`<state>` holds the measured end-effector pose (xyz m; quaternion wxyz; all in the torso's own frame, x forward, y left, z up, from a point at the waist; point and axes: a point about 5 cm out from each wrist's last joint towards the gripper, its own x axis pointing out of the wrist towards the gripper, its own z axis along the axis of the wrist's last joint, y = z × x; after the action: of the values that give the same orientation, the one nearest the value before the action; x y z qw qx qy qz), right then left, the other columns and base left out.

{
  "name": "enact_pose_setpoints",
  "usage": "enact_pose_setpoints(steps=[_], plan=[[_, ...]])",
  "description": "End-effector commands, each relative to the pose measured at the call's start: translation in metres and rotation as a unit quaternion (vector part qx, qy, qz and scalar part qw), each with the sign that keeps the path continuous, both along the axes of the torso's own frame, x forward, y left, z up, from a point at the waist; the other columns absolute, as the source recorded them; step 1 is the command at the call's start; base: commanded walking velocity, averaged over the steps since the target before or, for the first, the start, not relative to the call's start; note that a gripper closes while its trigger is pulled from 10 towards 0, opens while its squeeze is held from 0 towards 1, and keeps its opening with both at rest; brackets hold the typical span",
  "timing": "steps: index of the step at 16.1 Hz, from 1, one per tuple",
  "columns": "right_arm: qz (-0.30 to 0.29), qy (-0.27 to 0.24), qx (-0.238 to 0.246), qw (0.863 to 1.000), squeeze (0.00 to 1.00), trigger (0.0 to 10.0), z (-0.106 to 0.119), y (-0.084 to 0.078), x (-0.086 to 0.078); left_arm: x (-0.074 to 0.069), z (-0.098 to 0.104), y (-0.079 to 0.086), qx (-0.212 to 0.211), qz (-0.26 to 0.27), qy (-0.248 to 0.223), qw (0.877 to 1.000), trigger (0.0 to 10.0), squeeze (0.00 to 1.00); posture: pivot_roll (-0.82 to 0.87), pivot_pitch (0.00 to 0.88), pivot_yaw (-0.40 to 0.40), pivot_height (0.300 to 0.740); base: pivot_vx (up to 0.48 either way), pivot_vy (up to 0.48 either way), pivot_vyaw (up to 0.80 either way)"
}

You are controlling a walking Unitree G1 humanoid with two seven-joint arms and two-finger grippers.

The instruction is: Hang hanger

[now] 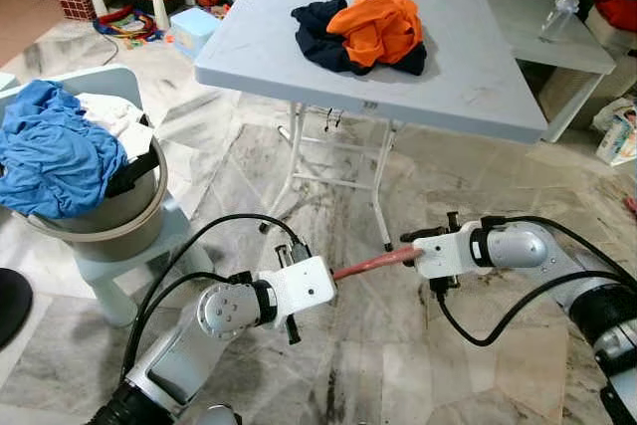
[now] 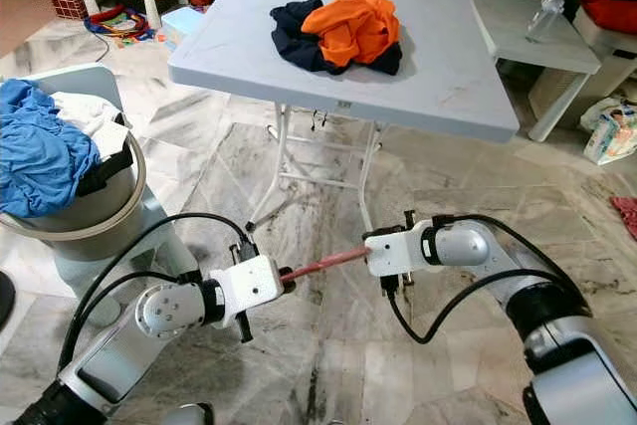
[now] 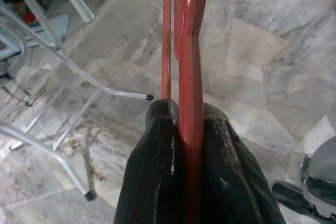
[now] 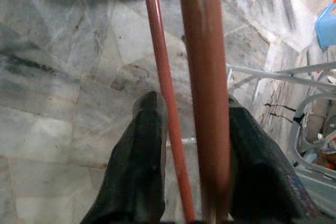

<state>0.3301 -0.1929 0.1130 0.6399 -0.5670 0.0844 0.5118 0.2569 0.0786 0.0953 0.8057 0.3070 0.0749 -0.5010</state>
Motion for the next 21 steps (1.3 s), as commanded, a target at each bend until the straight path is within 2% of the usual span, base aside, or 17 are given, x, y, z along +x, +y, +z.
enact_pose_setpoints(steps=[1, 2, 11, 12, 13, 14, 15, 16, 17, 18, 21], plan=[[-0.002, -0.005, -0.012, 1.0, 0.0, 1.0, 0.001, -0.003, 0.002, 0.0, 0.003, -0.005, -0.001, -0.015, -0.007, 1.0, 10.0, 0.0, 0.04, 0.059, -0.122, 0.74, 0.0, 0.0, 0.0], [-0.012, -0.01, -0.014, 1.0, 0.0, 0.1, 0.0, -0.004, 0.005, 0.0, 0.002, -0.004, 0.001, -0.014, -0.007, 1.0, 10.0, 0.0, 0.04, 0.06, -0.122, 0.74, 0.0, 0.0, 0.0], [-0.02, -0.016, -0.012, 1.0, 0.0, 0.0, 0.007, -0.018, 0.006, 0.0, -0.001, 0.002, 0.012, -0.01, -0.004, 1.0, 10.0, 0.0, 0.04, 0.069, -0.119, 0.74, 0.0, 0.0, 0.0], [-0.019, -0.013, -0.012, 1.0, 0.0, 1.9, 0.006, -0.019, 0.005, 0.0, -0.002, 0.003, 0.014, -0.01, -0.004, 1.0, 10.0, 0.0, 0.04, 0.069, -0.12, 0.74, 0.0, 0.0, 0.0], [-0.016, -0.011, -0.008, 1.0, 0.0, 0.0, 0.006, -0.018, 0.005, -0.001, -0.002, 0.003, 0.014, -0.01, -0.004, 1.0, 10.0, 0.0, 0.04, 0.07, -0.121, 0.74, 0.0, 0.0, 0.0], [-0.015, -0.004, -0.007, 1.0, 0.0, 0.0, 0.005, -0.018, 0.004, -0.001, -0.003, 0.003, 0.015, -0.01, -0.004, 1.0, 10.0, 0.0, 0.05, 0.07, -0.121, 0.74, 0.0, 0.0, 0.0], [-0.011, -0.002, -0.01, 1.0, 0.0, 2.7, 0.004, -0.019, 0.002, -0.002, -0.003, 0.003, 0.015, -0.01, -0.004, 1.0, 10.0, 0.0, 0.05, 0.07, -0.122, 0.74, 0.0, 0.0, 0.0], [-0.014, 0.015, -0.007, 1.0, 0.0, 2.0, 0.002, -0.019, 0.001, -0.002, -0.003, 0.002, 0.015, -0.009, -0.003, 1.0, 10.0, 0.0, 0.05, 0.07, -0.124, 0.74, 0.0, 0.0, 0.0], [-0.006, 0.02, -0.01, 1.0, 0.0, 9.1, 0.001, -0.019, -0.001, -0.003, -0.004, 0.003, 0.015, -0.009, -0.003, 1.0, 10.0, 0.0, 0.05, 0.071, -0.124, 0.74, 0.0, 0.0, 0.0], [-0.005, 0.006, -0.006, 1.0, 0.0, 10.0, 0.002, -0.019, 0.0, -0.003, -0.004, 0.003, 0.015, -0.009, -0.002, 1.0, 10.0, 0.0, 0.05, 0.071, -0.126, 0.74, 0.0, 0.0, 0.0], [-0.008, 0.008, -0.006, 1.0, 0.0, 10.0, 0.004, -0.021, 0.0, -0.003, -0.006, 0.005, 0.018, -0.004, -0.001, 1.0, 10.0, 0.0, 0.04, 0.073, -0.128, 0.74, 0.0, 0.0, 0.0]])
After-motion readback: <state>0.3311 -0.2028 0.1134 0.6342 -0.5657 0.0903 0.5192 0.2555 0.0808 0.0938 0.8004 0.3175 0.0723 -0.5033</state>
